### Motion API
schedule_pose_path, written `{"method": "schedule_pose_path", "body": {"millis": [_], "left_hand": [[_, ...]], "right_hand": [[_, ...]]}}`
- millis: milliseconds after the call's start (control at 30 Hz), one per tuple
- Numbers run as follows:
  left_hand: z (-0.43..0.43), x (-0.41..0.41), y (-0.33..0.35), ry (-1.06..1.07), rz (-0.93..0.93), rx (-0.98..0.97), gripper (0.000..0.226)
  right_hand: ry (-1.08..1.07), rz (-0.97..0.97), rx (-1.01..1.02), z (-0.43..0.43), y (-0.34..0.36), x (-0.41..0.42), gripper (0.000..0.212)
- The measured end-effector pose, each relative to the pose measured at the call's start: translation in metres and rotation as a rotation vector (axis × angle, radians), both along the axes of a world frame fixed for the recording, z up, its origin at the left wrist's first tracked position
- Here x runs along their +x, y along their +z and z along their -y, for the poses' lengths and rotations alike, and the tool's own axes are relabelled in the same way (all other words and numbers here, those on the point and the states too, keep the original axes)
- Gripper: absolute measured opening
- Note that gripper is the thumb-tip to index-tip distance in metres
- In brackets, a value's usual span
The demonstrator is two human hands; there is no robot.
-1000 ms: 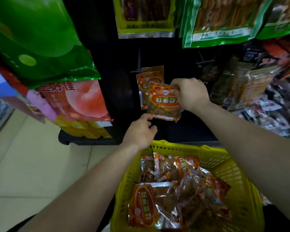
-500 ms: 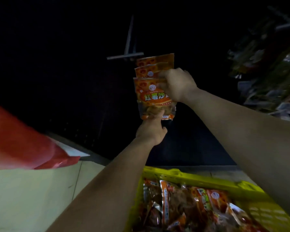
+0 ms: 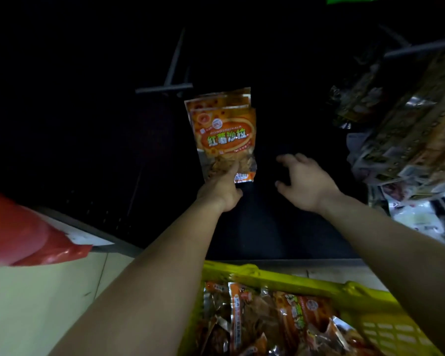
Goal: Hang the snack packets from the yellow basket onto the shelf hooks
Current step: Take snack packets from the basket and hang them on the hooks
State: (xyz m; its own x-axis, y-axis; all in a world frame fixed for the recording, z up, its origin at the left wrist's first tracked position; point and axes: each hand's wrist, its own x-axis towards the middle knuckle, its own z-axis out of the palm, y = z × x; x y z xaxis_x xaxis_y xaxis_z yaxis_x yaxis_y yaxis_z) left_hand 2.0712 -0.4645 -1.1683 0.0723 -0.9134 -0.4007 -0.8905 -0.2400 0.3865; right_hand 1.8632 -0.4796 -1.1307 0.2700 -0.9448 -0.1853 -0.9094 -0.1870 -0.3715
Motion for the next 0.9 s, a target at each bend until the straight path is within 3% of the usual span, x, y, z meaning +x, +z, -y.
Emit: {"method": "schedule_pose_path", "body": {"millis": [300, 633, 900], "left_hand": [[-0.067, 0.001, 0.052, -0.048, -0.074, -0.068, 0.061], [-0.183, -0.009, 0.119, -0.093, -0.004, -0.073, 0.067], [-0.273, -0.024, 0.097, -0.14, 0.029, 0.032, 0.064]], "right_hand": [[-0.022, -0.022, 0.118, -0.072, 0.03, -0.023, 0.06], [0.001, -0.019, 0.113, -0.178, 0.096, -0.043, 0.055], [0.012, -0.078, 0.217, -0.251, 0.072, -0.069, 0.055]]}}
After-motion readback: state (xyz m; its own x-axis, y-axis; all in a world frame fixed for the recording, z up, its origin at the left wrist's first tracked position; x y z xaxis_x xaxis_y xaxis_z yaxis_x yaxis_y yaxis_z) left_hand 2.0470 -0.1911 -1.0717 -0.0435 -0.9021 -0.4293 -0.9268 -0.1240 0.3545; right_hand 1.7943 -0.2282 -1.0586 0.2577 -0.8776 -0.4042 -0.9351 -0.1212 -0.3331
